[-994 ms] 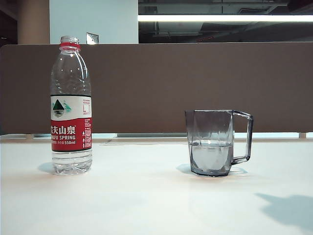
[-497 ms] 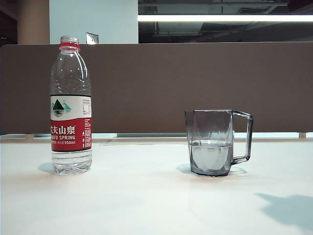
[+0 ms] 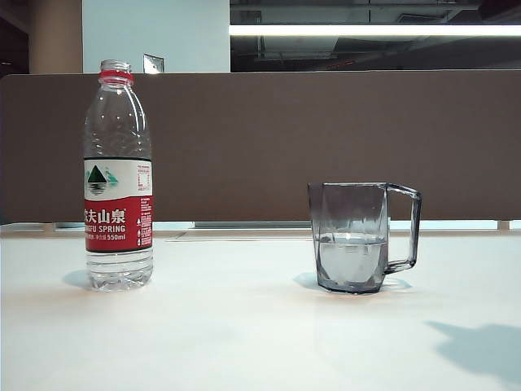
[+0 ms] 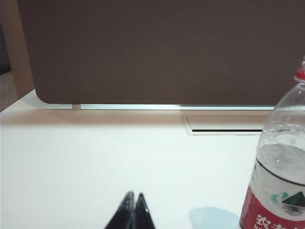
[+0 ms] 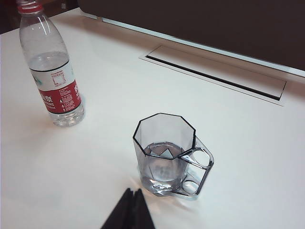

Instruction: Pick up the mineral water bottle with the left hand on the table and pour water into the mug until it's half full.

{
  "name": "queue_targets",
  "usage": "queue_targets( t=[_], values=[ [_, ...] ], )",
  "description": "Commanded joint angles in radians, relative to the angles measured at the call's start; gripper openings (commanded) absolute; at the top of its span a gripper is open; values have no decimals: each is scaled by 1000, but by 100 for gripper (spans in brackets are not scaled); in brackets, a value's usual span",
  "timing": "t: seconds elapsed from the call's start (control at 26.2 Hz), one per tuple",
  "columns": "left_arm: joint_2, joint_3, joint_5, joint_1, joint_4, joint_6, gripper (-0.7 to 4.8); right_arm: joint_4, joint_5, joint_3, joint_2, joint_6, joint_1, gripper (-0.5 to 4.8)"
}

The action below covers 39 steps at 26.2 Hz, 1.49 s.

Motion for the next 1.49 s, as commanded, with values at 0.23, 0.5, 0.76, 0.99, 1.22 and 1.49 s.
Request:
queue_targets(
  t=[0.23,0.5,0.76,0.99,1.22,1.49],
  values=[
    [0,4,-2,18,0,5,-5,17,0,6,-2,3,0,-1],
    [0,4,1,17,-2,5,-5,17,0,6,-2,3,0,-1],
    [0,4,1,16,-2,5,-5,17,0,6,-2,3,0,-1],
    [0,4,1,16,-2,5,-5,18,1,6,-2,3,0,-1],
    [0,4,1,16,-2,5,-5,115,249,-100,-18,-10,-55,-1],
    [0,4,5,16,-2,5,-5,286,24,-269,-159,-57,-398,-1]
  ],
)
